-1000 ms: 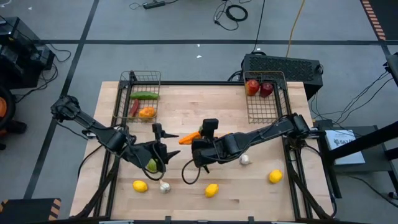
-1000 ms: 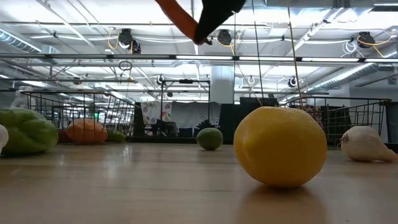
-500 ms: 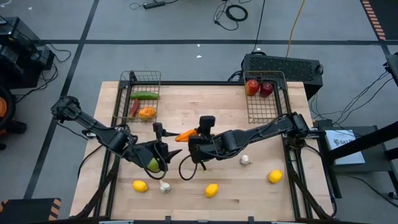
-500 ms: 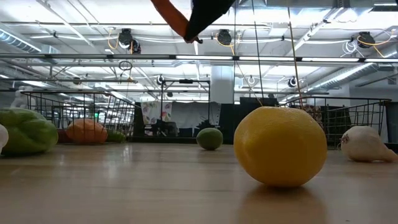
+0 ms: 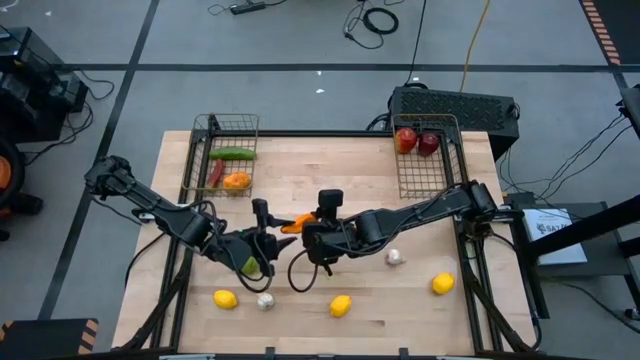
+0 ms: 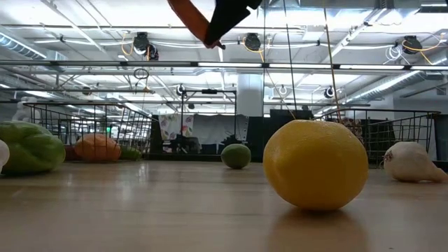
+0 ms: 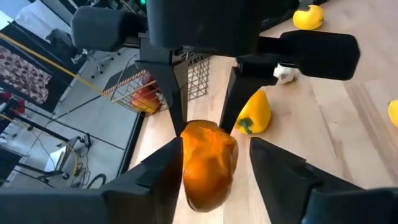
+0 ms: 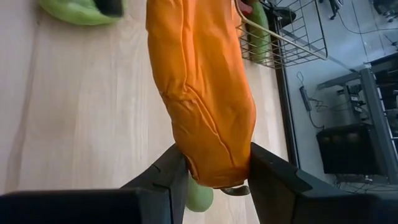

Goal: Sort produce into baskets
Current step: Put the orange chili pepper into the left wire basket

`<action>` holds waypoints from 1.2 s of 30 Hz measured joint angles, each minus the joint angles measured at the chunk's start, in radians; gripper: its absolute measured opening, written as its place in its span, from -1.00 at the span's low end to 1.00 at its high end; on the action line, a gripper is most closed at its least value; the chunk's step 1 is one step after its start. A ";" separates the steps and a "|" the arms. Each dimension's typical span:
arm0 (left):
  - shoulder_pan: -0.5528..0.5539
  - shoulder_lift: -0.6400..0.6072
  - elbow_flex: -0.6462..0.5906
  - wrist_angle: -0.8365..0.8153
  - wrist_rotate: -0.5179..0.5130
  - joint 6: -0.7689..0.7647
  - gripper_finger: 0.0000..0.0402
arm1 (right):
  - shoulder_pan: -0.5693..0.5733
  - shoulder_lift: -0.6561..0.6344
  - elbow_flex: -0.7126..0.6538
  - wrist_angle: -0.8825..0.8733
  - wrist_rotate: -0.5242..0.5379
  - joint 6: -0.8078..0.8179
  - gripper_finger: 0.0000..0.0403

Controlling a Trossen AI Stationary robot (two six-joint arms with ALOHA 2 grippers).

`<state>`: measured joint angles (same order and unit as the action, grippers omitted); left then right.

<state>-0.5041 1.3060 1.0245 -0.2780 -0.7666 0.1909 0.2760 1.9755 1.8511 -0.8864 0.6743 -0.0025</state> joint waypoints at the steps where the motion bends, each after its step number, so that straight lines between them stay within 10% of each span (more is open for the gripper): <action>1: 0.000 0.000 0.000 -0.001 0.000 0.000 -0.09 | 0.000 0.000 0.000 0.000 0.000 0.000 -0.34; 17: 0.000 0.000 0.000 -0.012 0.000 0.027 -0.53 | 0.001 0.000 0.000 -0.003 -0.002 0.007 -0.30; 28: -0.001 -0.001 0.000 -0.090 0.002 0.034 -0.53 | 0.038 -0.033 0.000 -0.080 -0.074 0.072 0.45; 36: 0.001 -0.060 0.000 -0.326 -0.181 -0.083 -0.54 | 0.097 -0.109 0.000 -0.308 -0.069 0.310 0.70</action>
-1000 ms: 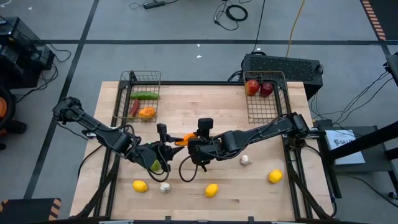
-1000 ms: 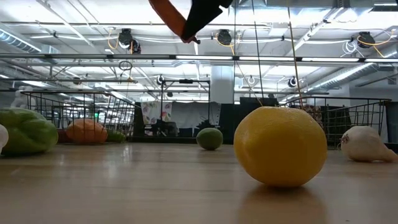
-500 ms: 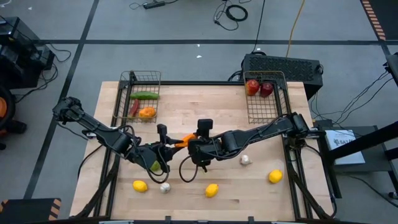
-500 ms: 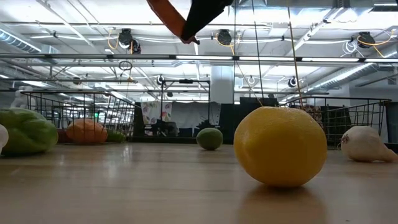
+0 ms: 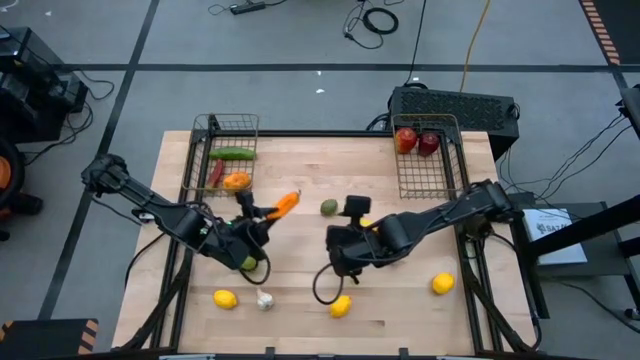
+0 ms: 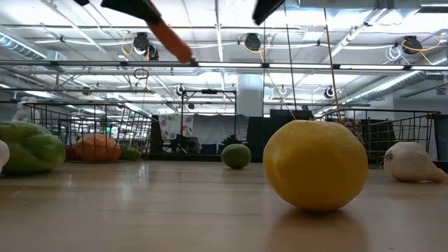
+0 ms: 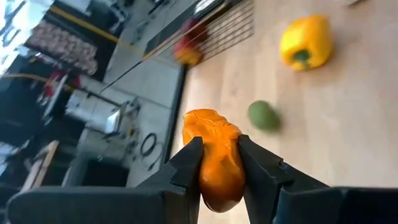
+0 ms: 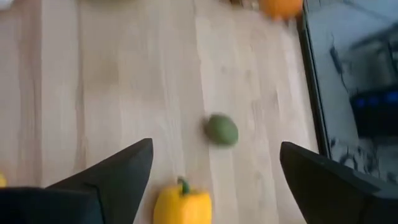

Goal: Sort produce into baskets
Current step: Put the orange chili pepper into the left wire basket

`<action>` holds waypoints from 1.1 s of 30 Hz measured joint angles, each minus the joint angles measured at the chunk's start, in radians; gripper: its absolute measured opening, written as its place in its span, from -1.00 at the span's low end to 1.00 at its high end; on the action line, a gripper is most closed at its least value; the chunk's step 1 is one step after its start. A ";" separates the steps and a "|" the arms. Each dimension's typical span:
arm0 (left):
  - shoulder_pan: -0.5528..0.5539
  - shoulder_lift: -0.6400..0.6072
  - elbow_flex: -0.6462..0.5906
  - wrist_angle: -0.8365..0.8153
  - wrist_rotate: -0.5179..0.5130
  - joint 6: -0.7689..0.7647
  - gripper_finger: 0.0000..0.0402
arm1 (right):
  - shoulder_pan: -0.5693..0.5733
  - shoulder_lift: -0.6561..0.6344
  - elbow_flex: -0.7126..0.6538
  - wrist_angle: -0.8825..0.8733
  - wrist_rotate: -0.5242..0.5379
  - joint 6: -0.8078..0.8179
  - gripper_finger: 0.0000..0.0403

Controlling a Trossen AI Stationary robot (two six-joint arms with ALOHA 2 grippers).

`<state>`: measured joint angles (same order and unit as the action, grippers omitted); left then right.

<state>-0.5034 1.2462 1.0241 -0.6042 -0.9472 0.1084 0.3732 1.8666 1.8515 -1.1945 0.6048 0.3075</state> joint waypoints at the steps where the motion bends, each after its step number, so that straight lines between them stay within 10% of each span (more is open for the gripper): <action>1: 0.000 -0.013 0.000 -0.026 -0.010 -0.020 -0.54 | 0.010 -0.005 0.000 -0.027 0.011 0.031 0.70; 11: 0.063 -0.188 0.000 -0.273 -0.161 -0.099 -0.54 | 0.122 0.001 0.000 -0.116 0.117 0.209 0.70; 21: 0.230 -0.278 -0.003 -0.660 -0.134 -0.544 -0.54 | 0.191 0.002 0.000 -0.123 0.209 0.227 0.70; 33: 0.419 -0.277 -0.169 -0.678 -0.022 -0.702 -0.45 | 0.192 0.002 0.000 -0.127 0.211 0.229 0.70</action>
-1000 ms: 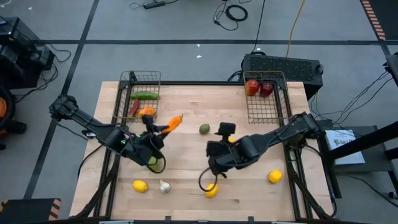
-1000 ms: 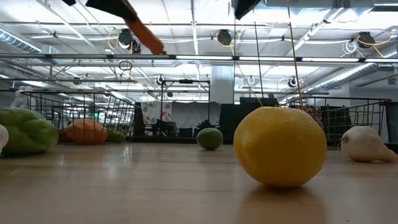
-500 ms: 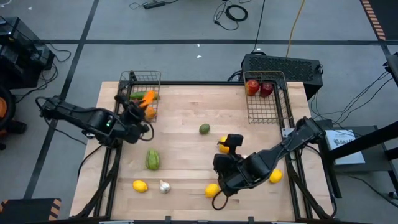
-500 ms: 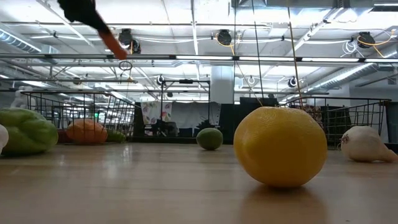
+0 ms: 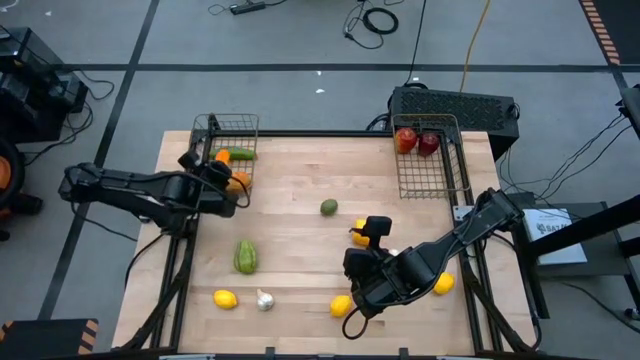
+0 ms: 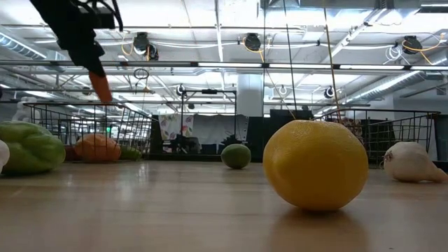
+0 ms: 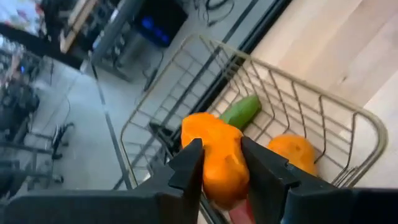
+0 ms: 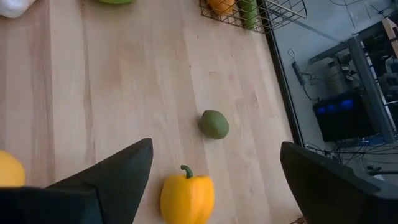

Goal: Sort produce into baskets
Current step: Put the orange chili pepper into the left wire basket, then put the green chayote into the left wire basket

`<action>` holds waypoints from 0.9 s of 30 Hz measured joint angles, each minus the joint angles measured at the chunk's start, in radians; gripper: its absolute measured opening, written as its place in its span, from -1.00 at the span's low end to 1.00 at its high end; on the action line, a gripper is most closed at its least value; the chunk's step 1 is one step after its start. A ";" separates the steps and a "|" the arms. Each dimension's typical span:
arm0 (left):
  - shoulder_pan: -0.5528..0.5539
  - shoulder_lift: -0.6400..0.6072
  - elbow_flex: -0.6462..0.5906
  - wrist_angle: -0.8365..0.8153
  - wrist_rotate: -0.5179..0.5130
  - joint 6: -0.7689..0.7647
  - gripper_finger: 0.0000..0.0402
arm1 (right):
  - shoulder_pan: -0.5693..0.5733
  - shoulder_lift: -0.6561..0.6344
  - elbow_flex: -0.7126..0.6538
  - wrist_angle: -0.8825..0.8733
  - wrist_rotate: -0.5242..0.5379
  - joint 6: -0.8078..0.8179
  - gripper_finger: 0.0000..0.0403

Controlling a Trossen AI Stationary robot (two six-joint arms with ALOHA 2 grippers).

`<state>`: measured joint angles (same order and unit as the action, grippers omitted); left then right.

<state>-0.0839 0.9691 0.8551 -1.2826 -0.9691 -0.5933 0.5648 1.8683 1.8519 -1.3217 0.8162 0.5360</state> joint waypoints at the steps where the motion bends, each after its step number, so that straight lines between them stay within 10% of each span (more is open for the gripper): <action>1: 0.013 0.000 0.000 0.013 0.004 0.007 -0.41 | 0.000 0.000 0.000 0.001 0.000 0.001 0.70; 15: 0.110 0.000 0.021 0.055 0.070 0.051 0.11 | 0.000 0.000 0.000 0.013 -0.005 0.005 0.70; 27: 0.034 0.000 0.120 0.234 0.520 0.045 0.11 | 0.000 0.000 0.000 0.012 -0.006 0.003 0.70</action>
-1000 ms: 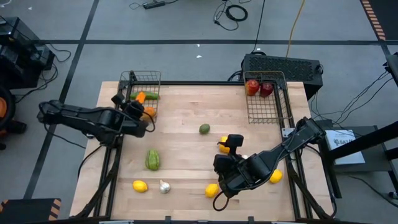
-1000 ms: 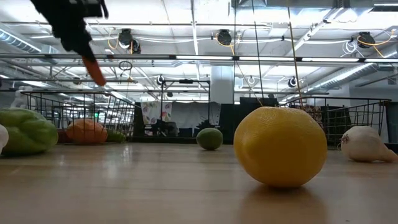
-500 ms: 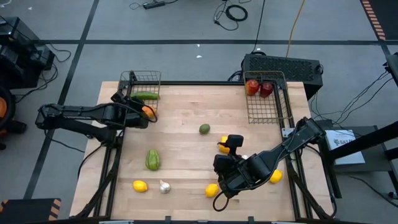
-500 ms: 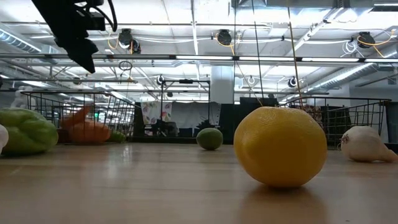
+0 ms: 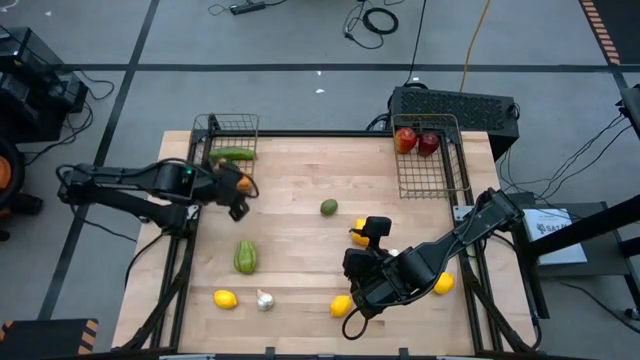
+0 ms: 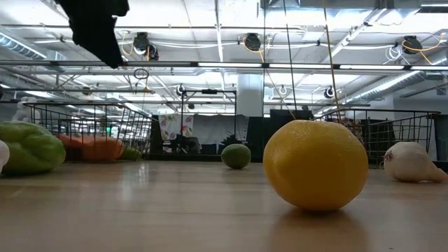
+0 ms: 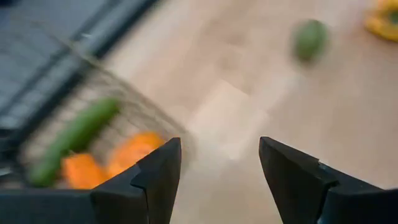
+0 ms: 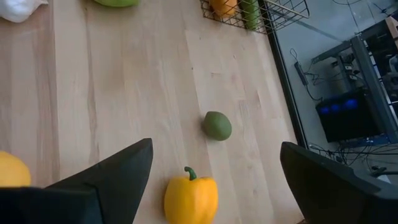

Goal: Sort produce into baskets
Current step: Put the green chayote into the left wire basket

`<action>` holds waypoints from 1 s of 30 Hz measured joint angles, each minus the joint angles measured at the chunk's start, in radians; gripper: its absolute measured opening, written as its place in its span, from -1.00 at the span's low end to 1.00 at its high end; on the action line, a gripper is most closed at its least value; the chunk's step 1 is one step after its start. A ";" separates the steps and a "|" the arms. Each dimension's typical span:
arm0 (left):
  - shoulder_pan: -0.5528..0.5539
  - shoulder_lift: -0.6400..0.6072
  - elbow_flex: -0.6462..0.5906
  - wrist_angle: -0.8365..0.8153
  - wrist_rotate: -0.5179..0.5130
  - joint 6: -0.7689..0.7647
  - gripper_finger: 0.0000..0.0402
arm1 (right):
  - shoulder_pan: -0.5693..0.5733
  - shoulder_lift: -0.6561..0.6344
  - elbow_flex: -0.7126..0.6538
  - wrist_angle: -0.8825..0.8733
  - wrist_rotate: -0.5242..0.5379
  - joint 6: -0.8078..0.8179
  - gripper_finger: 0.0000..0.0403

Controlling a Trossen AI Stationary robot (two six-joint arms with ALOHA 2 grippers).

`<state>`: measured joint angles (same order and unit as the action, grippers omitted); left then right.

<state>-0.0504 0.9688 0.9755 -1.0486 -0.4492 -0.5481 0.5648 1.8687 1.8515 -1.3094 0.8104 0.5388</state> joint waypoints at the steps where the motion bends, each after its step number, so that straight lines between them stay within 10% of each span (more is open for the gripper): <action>1: -0.024 0.000 -0.006 0.005 0.031 -0.016 0.11 | 0.000 0.000 0.000 0.000 0.000 0.000 0.70; 15: -0.542 0.073 -0.038 0.126 0.069 -0.263 0.11 | 0.000 0.000 0.000 0.007 0.000 -0.001 0.70; 30: -0.710 0.361 -0.038 0.011 -0.018 -0.495 0.18 | 0.000 0.000 0.000 0.035 -0.001 -0.009 0.70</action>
<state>-0.7605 1.3297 0.9371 -1.0379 -0.4667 -1.0433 0.5648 1.8690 1.8511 -1.2744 0.8097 0.5301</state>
